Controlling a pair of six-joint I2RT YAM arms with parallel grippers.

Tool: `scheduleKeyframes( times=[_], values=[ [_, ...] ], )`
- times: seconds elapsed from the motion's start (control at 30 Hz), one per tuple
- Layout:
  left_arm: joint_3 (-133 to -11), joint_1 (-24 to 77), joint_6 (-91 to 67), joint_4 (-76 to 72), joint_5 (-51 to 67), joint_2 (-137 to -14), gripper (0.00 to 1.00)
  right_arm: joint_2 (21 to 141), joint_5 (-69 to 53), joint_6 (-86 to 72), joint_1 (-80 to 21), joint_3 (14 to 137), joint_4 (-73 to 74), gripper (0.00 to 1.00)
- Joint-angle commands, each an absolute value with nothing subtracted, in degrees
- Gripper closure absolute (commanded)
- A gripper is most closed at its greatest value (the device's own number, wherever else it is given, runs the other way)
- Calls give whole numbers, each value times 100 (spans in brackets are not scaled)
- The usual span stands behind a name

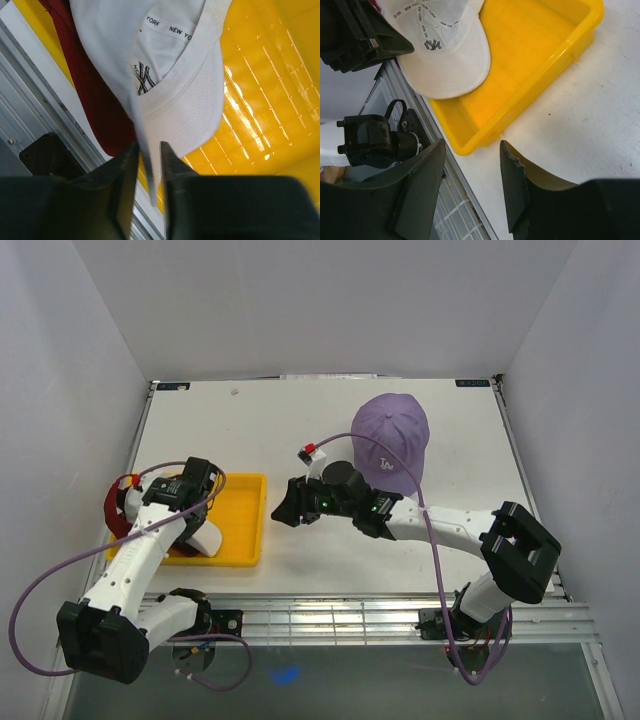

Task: Stack the hats

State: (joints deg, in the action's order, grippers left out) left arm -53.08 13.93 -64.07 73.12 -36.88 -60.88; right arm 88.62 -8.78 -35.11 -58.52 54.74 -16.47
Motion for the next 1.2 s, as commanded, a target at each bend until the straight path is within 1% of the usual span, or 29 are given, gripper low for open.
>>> scheduleKeyframes(
  times=[0.0,0.07,0.1,0.13,0.3,0.57,0.8,0.83,0.97,1.17],
  values=[
    [-5352,1336,-6531,7005,-3744,-6099,72,8912,-949,-3331,-5871,5801,-1775,46],
    [-5414,1327,-6338,6944,-3683,-6100,83,8921,-940,-3296,-5880,5818,-1767,46],
    [-5492,1336,-6285,6935,-3665,-6091,96,8930,-940,-3270,-5880,5836,-1740,46],
    [-5545,1336,-6241,6943,-3665,-6091,100,8964,-949,-3252,-5880,5879,-1732,46],
    [-5879,1336,-5907,6943,-3463,-6073,100,9114,-1028,-3042,-5959,6169,-1644,46],
    [-6573,1327,-5572,7057,-3112,-6108,100,9422,-625,-2067,-6424,6943,-1248,46],
    [-6811,1327,-5502,7084,-2769,-6082,100,9597,-27,-1154,-7022,7557,-1012,43],
    [-6829,1327,-5502,7075,-2690,-6073,100,9693,261,-1038,-7092,7646,-959,42],
    [-6891,1327,-5476,7084,-2532,-6029,100,10001,799,-546,-7452,8050,-695,40],
    [-7093,1327,-5423,7154,-2382,-5942,100,10327,1178,-290,-7559,8235,-712,39]
  ],
)
